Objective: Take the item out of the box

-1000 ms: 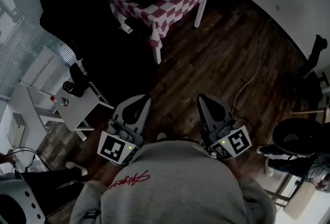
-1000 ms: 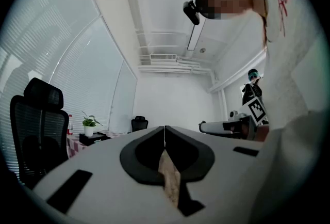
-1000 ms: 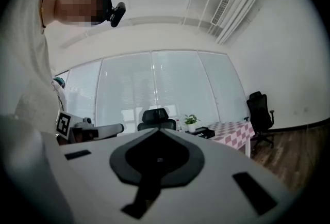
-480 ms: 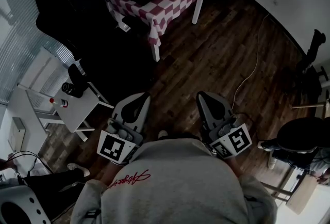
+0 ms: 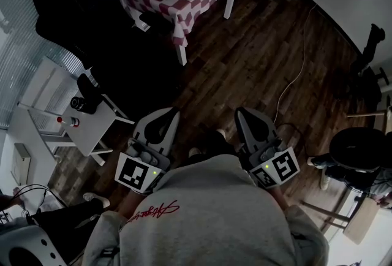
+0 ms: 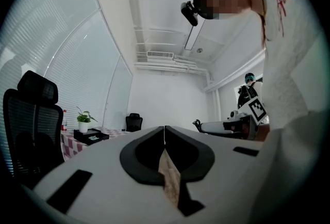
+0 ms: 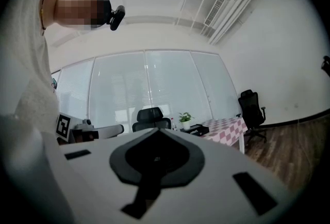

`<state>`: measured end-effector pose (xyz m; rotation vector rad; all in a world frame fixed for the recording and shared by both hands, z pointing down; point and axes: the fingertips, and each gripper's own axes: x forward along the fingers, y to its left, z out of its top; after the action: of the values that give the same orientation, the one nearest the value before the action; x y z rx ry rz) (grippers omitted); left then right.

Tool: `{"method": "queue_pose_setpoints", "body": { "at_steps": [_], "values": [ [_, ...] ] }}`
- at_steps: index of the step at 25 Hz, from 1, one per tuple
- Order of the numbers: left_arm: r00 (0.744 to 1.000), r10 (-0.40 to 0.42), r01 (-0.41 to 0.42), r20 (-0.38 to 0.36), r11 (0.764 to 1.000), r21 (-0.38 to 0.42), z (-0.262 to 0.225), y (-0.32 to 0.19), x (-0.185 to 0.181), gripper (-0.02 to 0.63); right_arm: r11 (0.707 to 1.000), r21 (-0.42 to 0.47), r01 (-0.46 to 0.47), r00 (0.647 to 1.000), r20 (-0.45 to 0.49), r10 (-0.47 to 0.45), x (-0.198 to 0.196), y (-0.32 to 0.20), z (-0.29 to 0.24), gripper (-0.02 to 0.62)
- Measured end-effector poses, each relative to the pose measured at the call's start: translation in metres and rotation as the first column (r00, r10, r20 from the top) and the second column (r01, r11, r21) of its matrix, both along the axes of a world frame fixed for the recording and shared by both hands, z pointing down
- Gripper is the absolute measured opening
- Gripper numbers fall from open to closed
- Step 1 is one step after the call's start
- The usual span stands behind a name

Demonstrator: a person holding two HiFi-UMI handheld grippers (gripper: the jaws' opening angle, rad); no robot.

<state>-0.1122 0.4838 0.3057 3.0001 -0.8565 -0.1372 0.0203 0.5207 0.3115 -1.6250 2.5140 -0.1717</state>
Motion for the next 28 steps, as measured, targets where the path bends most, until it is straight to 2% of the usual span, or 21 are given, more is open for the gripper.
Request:
{"method": "queue_pose_setpoints", "body": {
  "at_steps": [11,15,28],
  "values": [
    [1.000,-0.023,0.023,0.010,1.000,0.009,-0.001,-0.022,0.007,0.017,1.000,0.004,0.025,0.999,0.030,-0.026,0.008,-0.026,0.000,0.011],
    [0.999,-0.052,0.052,0.011,0.998,0.024,-0.005,-0.041,0.007,0.017,0.998,0.032,0.052,0.998,0.038,-0.054,0.009,-0.049,-0.005,0.011],
    [0.994,-0.108,0.107,0.015,0.993,0.039,-0.012,-0.118,0.025,0.017,0.993,0.039,0.115,0.992,0.048,-0.117,0.024,-0.138,-0.010,0.011]
  ]
}}
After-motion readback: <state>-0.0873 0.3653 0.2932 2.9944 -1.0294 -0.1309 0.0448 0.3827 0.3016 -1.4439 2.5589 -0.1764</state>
